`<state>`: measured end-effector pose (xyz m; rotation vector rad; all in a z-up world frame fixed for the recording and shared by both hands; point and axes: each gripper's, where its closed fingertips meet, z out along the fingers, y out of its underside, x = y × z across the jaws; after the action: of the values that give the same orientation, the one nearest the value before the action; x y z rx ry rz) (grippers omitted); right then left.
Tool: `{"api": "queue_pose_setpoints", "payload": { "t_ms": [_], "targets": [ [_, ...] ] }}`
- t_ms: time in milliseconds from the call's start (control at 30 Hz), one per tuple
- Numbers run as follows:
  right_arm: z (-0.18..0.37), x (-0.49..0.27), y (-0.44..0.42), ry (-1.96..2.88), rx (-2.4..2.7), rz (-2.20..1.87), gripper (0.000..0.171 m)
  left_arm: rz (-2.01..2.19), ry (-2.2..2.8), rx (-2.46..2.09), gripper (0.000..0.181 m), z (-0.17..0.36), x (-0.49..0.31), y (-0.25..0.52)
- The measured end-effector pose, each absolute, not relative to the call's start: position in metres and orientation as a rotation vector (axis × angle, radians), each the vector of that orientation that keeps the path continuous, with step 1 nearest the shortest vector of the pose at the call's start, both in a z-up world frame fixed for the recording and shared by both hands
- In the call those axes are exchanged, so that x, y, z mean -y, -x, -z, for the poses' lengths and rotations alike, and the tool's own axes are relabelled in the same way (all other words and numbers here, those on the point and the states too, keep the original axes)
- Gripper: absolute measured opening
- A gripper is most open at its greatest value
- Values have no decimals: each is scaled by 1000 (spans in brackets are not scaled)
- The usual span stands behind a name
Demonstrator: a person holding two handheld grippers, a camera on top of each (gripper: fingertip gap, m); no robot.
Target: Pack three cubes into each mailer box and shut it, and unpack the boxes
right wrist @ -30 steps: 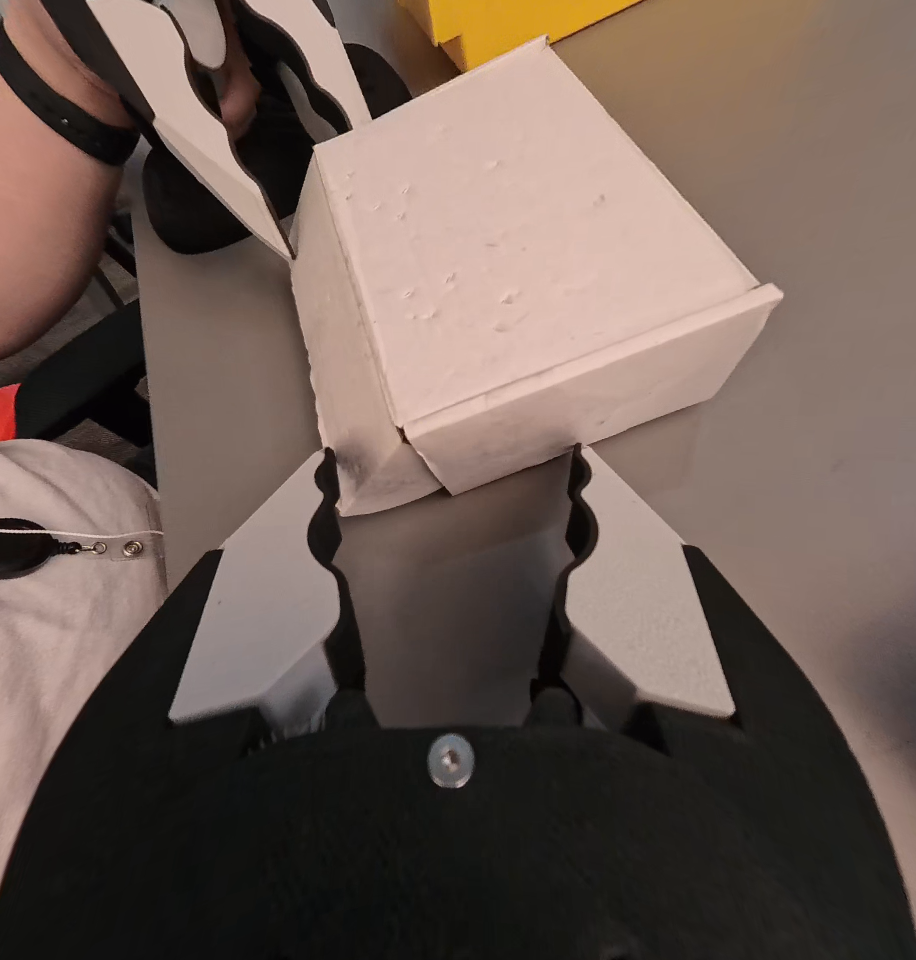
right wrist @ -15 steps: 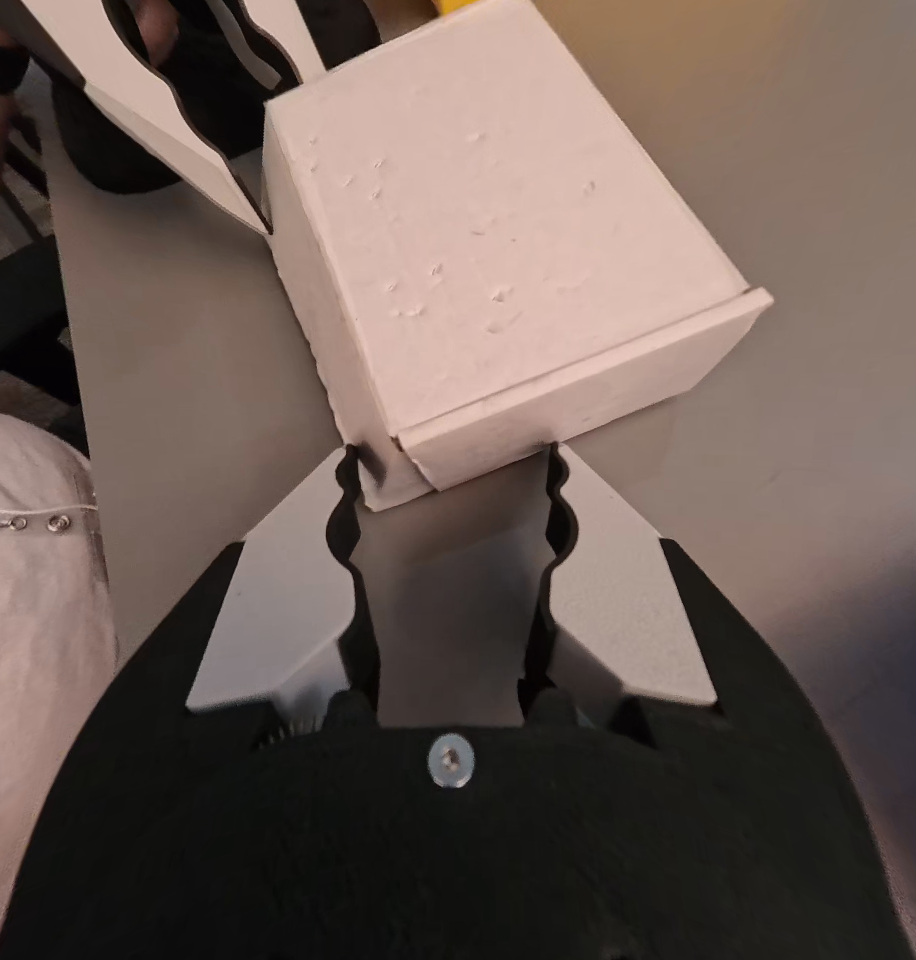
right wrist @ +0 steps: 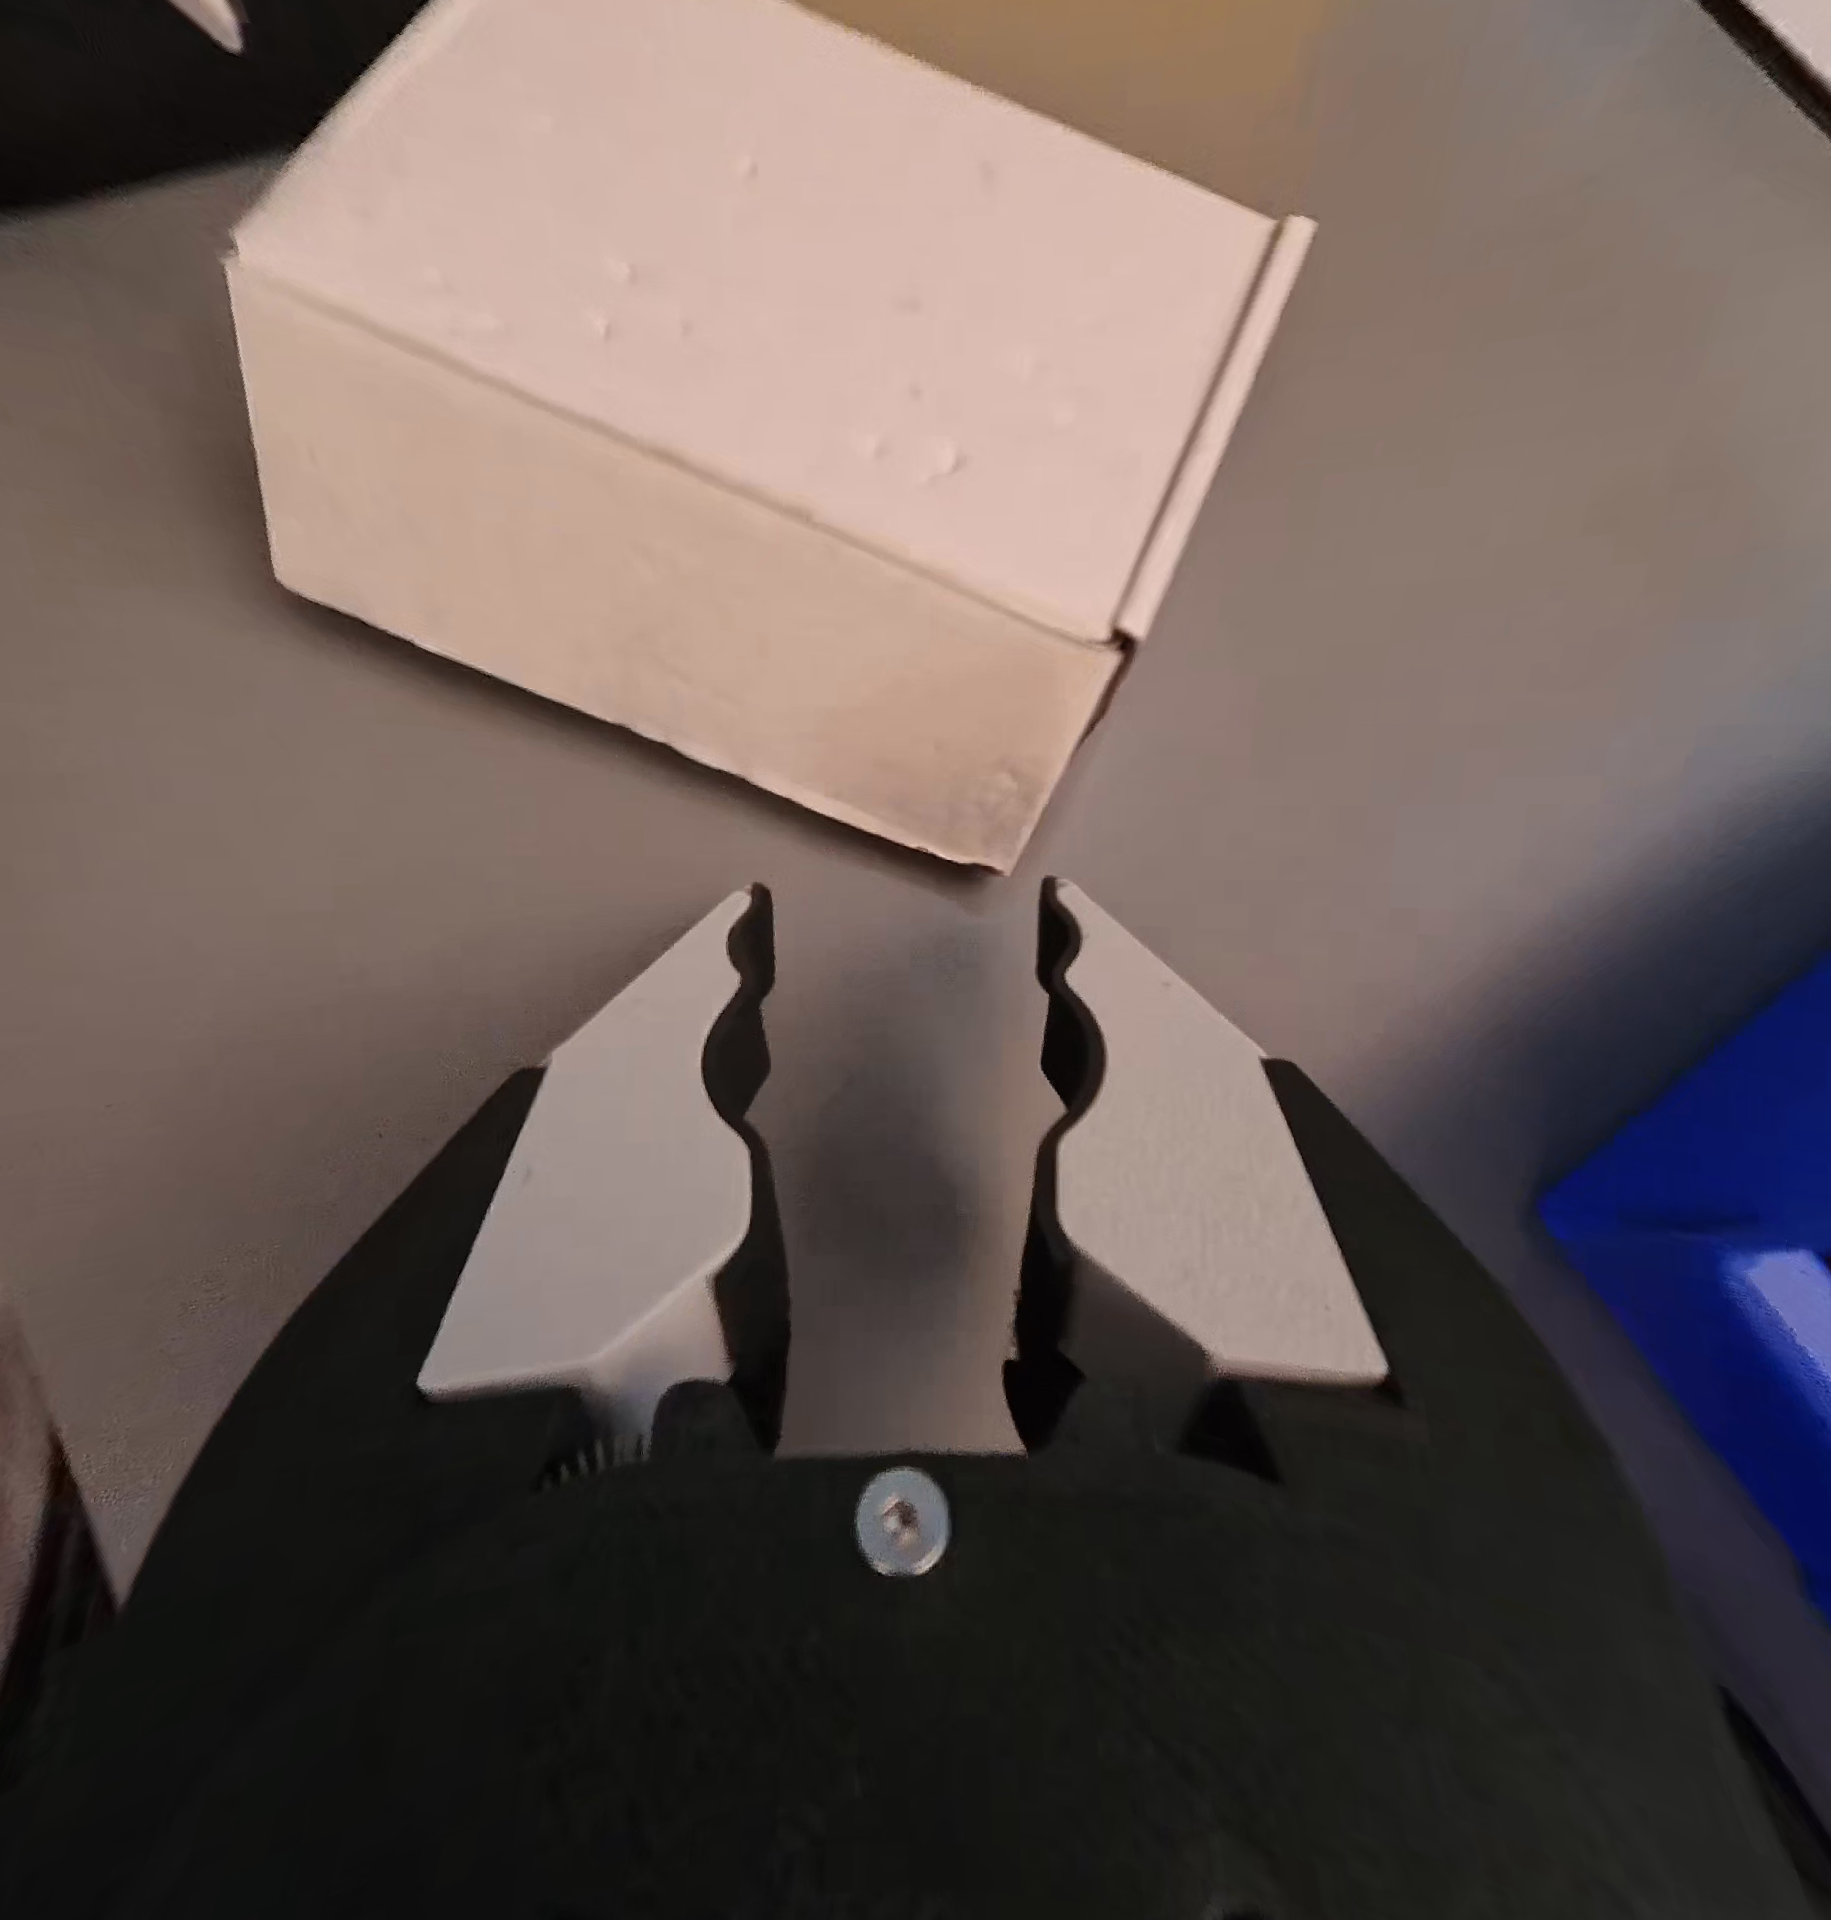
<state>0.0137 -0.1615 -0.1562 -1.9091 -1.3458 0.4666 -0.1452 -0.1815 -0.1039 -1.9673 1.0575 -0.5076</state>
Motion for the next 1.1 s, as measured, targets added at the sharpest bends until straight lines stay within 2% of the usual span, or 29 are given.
{"api": "queue_pose_setpoints", "payload": {
  "t_ms": [67,167,267,300,467,600,633,767,900,1000,1100],
  "targets": [
    [162,164,-8,1904,1366,-450,47,484,2015,-1105,87,115,179,140],
    [162,165,0,1925,1338,-513,71,539,2001,-1166,81,117,184,128],
    [163,163,1,1931,1336,-535,90,591,1979,-1278,84,122,203,118],
    [164,162,-2,1925,1354,-520,92,613,1965,-1339,79,124,214,114],
    [163,169,-12,1861,1477,-575,98,429,1940,-1428,89,131,212,123],
    [156,173,-16,1867,1471,-698,102,447,1902,-1474,90,109,198,128],
    [154,173,-16,1867,1458,-709,102,432,1879,-1500,87,100,192,128],
    [151,179,-11,1839,1444,-731,105,322,1775,-1732,53,80,174,122],
    [158,181,-10,1860,1449,-704,107,-20,1783,-2001,22,97,137,129],
    [163,182,-9,1868,1470,-664,109,-242,1829,-2167,29,121,118,140],
    [158,179,-5,1849,1448,-626,109,-267,1864,-2260,32,143,119,138]
  ]
}}
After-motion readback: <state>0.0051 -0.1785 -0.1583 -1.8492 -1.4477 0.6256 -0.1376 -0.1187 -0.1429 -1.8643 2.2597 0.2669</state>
